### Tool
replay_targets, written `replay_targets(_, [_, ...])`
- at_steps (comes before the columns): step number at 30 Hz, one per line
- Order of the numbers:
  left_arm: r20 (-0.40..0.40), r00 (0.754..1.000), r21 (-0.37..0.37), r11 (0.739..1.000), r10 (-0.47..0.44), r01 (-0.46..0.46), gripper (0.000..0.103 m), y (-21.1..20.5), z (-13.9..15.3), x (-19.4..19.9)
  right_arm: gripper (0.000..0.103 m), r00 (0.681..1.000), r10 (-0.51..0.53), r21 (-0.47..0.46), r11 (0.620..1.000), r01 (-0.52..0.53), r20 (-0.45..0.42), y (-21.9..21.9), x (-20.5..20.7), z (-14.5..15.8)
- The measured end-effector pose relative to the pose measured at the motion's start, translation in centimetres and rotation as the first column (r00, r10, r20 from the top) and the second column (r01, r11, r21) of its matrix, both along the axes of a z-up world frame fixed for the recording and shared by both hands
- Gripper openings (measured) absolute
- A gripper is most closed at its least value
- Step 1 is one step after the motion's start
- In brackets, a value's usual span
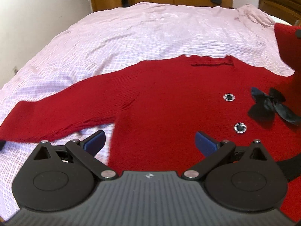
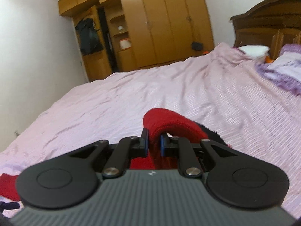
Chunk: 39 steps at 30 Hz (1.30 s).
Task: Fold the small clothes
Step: 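Lift the sleeve with the right tool, lay it across the body, open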
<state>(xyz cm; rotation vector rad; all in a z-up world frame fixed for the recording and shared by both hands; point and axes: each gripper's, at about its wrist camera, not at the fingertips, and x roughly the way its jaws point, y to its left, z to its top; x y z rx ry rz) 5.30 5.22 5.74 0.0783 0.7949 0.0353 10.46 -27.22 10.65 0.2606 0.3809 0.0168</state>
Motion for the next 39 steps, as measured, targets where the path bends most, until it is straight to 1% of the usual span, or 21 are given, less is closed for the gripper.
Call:
replay_targets(3, [-0.012,1.0,-0.016,1.0,0.023,-0.023,0.103,1.4,-0.2,-0.3,0.015,0.999,0.048,0.027,0.998,-0.048,0.019,2.5,-0.1,-0.8])
replay_targets(6, [-0.017,0.999,-0.037,0.999,0.033,-0.034,0.103,2.6,-0.4,-0.5,0.015,0.996,0.09,0.053,0.995,-0.09,0.007,5.0,0.3,-1.8])
replay_targets(10, [-0.015,0.999,-0.038,0.998,0.052,-0.053,0.103,3.7,-0.6,-0.6,0.015,0.99,0.141,0.048,0.989,-0.14,-0.019,8.8,1.0,-3.3])
replay_targets(15, [-0.007,0.997,-0.044,0.996,0.078,-0.078,0.103,5.1,-0.8,-0.5,0.016,0.981,0.192,0.005,0.981,-0.192,-0.042,12.6,1.5,-5.8])
replay_targets(19, [0.002,0.996,-0.03,0.996,0.087,-0.087,0.103,5.8,-0.9,-0.3,0.016,0.967,0.242,-0.012,0.97,-0.244,-0.084,14.7,1.9,-7.9])
replay_targets(22, [0.004,0.996,-0.016,0.996,0.09,-0.09,0.103,6.0,-1.2,0.1,0.018,0.953,0.277,-0.014,0.96,-0.28,-0.127,15.8,2.1,-9.2])
replay_targets(23, [0.002,0.996,-0.016,0.996,0.091,-0.091,0.103,6.1,-1.2,0.2,0.02,0.949,0.282,-0.014,0.958,-0.287,-0.143,15.9,2.4,-9.5])
replay_targets(25, [-0.002,0.996,-0.023,0.996,0.091,-0.091,0.103,6.1,-1.3,0.3,0.038,0.934,0.304,-0.004,0.951,-0.31,-0.188,16.2,2.4,-10.0])
replay_targets(26, [-0.003,0.996,-0.026,0.996,0.091,-0.091,0.103,6.0,-1.3,0.3,0.042,0.926,0.32,0.005,0.945,-0.326,-0.202,16.4,2.4,-10.3])
replay_targets(28, [-0.001,0.996,-0.026,0.996,0.085,-0.085,0.103,5.7,-1.3,0.3,0.057,0.918,0.338,0.017,0.939,-0.342,-0.207,16.5,1.9,-10.3])
replay_targets(30, [0.003,0.997,-0.019,0.997,0.077,-0.077,0.103,5.3,-1.1,0.3,0.062,0.919,0.336,0.031,0.941,-0.337,-0.208,16.3,1.0,-9.8])
replay_targets(31, [0.006,0.997,-0.017,0.997,0.075,-0.075,0.103,5.1,-1.0,0.2,0.063,0.918,0.337,0.039,0.941,-0.337,-0.208,16.1,0.3,-9.4])
replay_targets(33, [0.009,0.997,-0.021,0.997,0.07,-0.07,0.103,4.7,-0.7,0.1,0.063,0.913,0.35,0.063,0.937,-0.345,-0.209,15.6,-0.8,-8.6])
replay_targets(36, [0.019,0.998,-0.032,0.998,0.052,-0.052,0.103,4.0,-0.1,-0.2,0.064,0.889,0.397,0.092,0.918,-0.386,-0.229,14.1,-2.2,-7.5])
replay_targets(37, [0.024,0.999,-0.03,0.998,0.047,-0.047,0.103,3.7,0.1,-0.3,0.064,0.886,0.4,0.092,0.917,-0.389,-0.234,13.3,-2.9,-7.1])
replay_targets(39, [0.033,0.999,-0.025,0.999,0.038,-0.037,0.103,3.2,0.5,-0.4,0.064,0.892,0.384,0.087,0.923,-0.374,-0.24,11.8,-3.8,-6.5])
